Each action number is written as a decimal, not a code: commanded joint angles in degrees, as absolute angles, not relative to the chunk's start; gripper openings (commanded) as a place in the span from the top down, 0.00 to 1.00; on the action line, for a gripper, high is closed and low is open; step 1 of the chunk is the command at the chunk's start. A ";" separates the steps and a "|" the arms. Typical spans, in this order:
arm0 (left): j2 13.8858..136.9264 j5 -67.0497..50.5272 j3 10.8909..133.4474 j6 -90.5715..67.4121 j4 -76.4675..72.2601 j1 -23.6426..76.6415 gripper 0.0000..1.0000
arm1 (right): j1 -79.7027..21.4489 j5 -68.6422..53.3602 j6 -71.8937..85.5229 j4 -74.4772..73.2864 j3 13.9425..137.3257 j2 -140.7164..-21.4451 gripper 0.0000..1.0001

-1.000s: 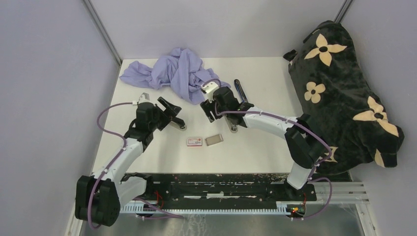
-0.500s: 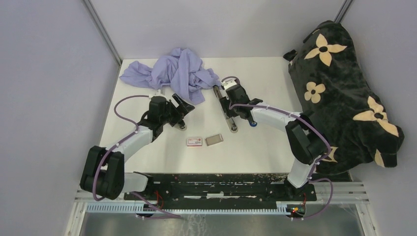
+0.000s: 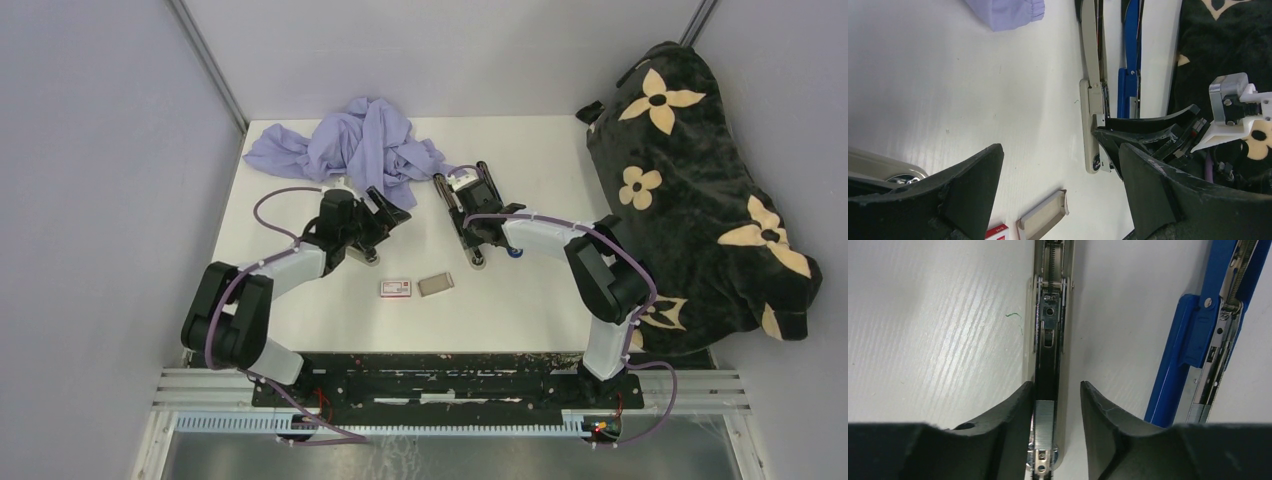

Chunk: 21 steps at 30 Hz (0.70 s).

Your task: Load the staples into the stapler

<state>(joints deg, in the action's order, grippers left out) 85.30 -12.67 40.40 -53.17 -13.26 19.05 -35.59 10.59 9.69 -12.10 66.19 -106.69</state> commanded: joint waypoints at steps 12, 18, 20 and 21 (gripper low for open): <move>93.84 -14.89 44.56 -59.75 -23.49 23.34 0.09 | -38.17 7.98 12.11 -9.66 57.30 -99.19 0.90; 98.08 -13.93 43.95 -64.92 -28.56 24.68 0.11 | -40.11 6.11 11.65 -6.02 53.40 -96.68 0.97; 99.95 -13.64 44.22 -66.21 -30.50 25.05 0.11 | -40.97 5.72 10.95 -4.97 52.96 -96.15 0.97; 100.76 -13.75 44.47 -66.80 -31.18 25.19 0.12 | -41.34 5.71 10.65 -4.66 52.72 -95.90 0.98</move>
